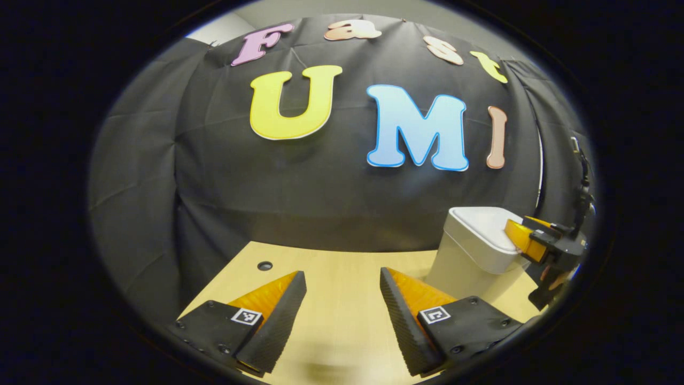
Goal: Press the lid of the desktop garbage bin to open it, pick up the crumpled paper on the desktop and throw it into the bin, then pick up the pop can on the desktop and drop it into the bin, and finally close the garbage bin lid.
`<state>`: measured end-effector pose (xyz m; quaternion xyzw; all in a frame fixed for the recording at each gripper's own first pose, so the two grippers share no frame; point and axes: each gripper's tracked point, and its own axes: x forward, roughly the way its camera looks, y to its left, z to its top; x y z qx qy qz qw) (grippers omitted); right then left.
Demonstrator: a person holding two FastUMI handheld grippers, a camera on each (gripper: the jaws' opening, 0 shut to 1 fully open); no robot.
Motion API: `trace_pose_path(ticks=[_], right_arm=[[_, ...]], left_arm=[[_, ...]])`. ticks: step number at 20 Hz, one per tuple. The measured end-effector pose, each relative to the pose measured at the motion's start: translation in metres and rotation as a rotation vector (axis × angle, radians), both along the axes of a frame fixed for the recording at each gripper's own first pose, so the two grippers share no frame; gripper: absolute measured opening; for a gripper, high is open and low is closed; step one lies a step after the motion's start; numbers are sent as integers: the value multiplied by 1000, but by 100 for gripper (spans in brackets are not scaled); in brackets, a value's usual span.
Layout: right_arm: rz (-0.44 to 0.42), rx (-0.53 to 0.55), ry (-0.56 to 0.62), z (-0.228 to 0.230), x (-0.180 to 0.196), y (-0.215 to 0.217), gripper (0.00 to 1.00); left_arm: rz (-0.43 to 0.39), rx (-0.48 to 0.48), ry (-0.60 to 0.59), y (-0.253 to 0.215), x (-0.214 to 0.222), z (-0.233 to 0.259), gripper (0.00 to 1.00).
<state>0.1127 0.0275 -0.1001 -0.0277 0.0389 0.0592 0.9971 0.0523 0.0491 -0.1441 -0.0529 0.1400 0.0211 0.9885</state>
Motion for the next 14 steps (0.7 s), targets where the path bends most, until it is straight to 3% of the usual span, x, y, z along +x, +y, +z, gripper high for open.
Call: trace_pose_path(ticks=[9,14], right_arm=[[-8,33,-36,7,1,1,86],[-12,21,7,11,1,-1,85]], left_arm=[[3,21,-19,0,1,8,90],[-14,28,-34,-4,3,17,90]])
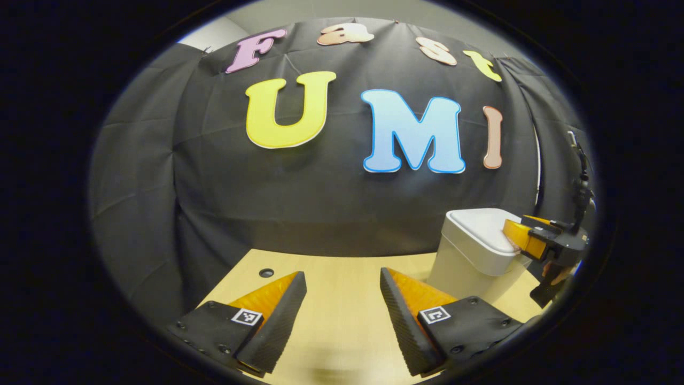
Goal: Press the lid of the desktop garbage bin to open it, pick up the crumpled paper on the desktop and throw it into the bin, then pick up the pop can on the desktop and drop it into the bin, and finally close the garbage bin lid.
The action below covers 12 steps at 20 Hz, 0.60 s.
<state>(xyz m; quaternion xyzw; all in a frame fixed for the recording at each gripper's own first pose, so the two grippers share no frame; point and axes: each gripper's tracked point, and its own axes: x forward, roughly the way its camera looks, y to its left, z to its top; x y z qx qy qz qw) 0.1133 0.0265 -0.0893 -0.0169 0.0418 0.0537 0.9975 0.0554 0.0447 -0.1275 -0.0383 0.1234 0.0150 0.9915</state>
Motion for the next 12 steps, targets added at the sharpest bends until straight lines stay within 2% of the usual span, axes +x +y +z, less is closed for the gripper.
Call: trace_pose_path(ticks=[3,6,12], right_arm=[[0,-8,12,6,-3,0,85],[-10,-6,-26,27,-14,0,85],[27,23,-114,79,-66,20,85]], left_arm=[[-9,2,-18,0,1,9,90],[-12,0,-45,0,1,23,90],[-21,-10,-97,-3,-11,53,90]])
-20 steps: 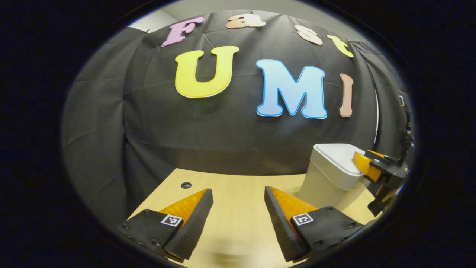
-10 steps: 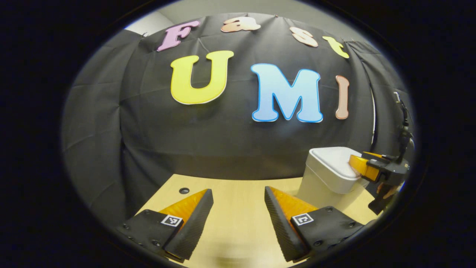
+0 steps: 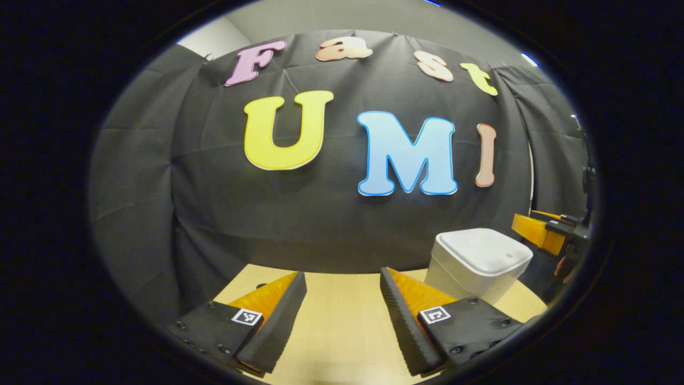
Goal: Press the lid of the desktop garbage bin to open it, pick up the crumpled paper on the desktop and throw it into the bin, then pick up the pop can on the desktop and drop it into the bin, and finally close the garbage bin lid.
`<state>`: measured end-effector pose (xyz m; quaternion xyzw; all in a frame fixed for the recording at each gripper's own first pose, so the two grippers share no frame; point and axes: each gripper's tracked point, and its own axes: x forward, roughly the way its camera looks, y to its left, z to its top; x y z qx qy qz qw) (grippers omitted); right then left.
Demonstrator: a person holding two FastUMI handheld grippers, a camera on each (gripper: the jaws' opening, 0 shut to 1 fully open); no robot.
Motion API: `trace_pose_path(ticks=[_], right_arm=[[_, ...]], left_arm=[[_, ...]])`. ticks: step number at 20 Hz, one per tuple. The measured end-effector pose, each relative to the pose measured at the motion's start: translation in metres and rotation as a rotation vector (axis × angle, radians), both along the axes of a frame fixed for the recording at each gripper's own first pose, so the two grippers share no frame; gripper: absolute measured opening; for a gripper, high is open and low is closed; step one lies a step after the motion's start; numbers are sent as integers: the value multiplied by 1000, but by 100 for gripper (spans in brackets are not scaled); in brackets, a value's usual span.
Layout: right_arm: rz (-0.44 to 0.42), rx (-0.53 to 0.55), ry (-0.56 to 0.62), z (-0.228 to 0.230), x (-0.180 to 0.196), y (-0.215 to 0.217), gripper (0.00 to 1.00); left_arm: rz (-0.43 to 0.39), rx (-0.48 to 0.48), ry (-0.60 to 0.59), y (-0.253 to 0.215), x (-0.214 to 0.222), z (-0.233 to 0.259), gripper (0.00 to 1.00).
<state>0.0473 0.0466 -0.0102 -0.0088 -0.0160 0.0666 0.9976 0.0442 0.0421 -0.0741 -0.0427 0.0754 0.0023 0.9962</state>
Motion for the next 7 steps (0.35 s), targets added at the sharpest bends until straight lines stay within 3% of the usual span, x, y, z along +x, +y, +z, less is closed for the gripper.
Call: trace_pose_path(ticks=[7], right_arm=[[38,50,-33,20,-63,23,85]], left_arm=[[-19,3,-60,-9,-34,36,90]])
